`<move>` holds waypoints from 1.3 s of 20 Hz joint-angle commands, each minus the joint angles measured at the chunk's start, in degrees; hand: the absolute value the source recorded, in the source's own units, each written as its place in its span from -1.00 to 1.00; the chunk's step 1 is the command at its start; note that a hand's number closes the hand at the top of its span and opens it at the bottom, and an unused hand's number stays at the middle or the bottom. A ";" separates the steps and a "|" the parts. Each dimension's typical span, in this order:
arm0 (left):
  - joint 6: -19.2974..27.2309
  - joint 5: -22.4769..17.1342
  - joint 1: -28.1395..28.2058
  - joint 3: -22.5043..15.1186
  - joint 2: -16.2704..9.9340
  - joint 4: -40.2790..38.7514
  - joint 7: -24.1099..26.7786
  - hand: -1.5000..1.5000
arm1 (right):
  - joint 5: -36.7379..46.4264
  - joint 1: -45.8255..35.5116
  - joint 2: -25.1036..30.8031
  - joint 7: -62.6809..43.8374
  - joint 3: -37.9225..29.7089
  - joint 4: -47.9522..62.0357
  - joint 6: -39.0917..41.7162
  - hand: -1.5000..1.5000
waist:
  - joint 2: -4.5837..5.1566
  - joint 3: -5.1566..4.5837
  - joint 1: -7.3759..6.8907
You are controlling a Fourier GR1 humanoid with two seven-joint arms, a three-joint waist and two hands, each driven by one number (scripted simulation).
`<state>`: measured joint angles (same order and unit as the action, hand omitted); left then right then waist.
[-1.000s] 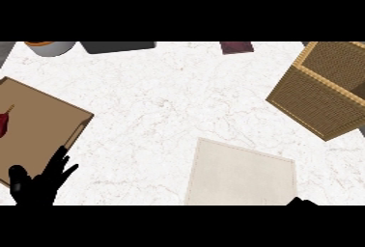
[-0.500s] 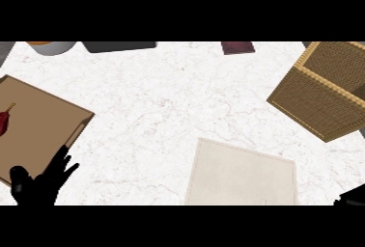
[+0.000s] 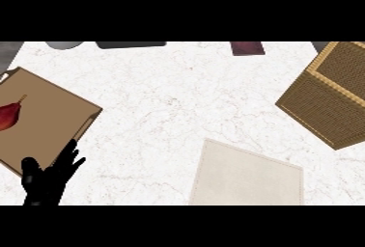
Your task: Pick the cupcake from the placemat and place it in the basket
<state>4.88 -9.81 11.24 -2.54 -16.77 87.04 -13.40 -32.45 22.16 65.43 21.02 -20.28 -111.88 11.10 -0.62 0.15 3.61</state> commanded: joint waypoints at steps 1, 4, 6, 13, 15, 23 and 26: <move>0.00 1.04 -1.04 -1.81 1.64 -4.31 -1.56 0.00 | -10.19 -1.07 5.33 -6.96 -11.75 5.85 6.58 1.00 | 0.37 -0.30 -1.14; -0.92 1.76 -2.11 -1.38 0.67 -5.18 -0.70 0.00 | -13.71 -5.60 10.23 -10.19 -14.33 14.41 12.02 1.00 | 0.66 -0.24 -2.97; -2.01 1.29 -3.84 -1.61 0.11 -4.52 -3.75 0.00 | -10.14 -8.09 9.93 -7.94 -11.97 19.33 13.70 1.00 | 0.84 -0.14 -3.95; -2.79 2.75 -5.36 -1.00 1.45 -9.96 1.08 0.00 | -3.09 -19.77 9.29 -6.77 0.79 25.75 10.34 1.00 | 1.20 -0.15 -5.55; -2.39 2.50 -8.88 -2.04 2.54 -8.83 -3.37 0.00 | -1.05 -23.97 6.80 -5.67 5.52 27.02 8.85 1.00 | 1.31 -0.12 -5.97; -1.99 4.10 -6.58 -2.28 3.19 -7.44 -1.38 0.00 | -0.73 -35.35 -1.97 -7.49 14.04 40.93 14.73 1.00 | 1.18 -0.10 -6.02; -1.45 4.49 -4.87 -3.05 3.61 -4.36 -3.24 0.00 | 3.52 -41.51 -3.65 -5.99 15.59 49.48 16.91 1.00 | 1.17 -0.05 -6.32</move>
<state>2.46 -6.68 4.07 -3.67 -14.53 82.41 -14.14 -32.38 -13.28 64.96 13.14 -7.25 -70.95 25.56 0.18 0.45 -2.63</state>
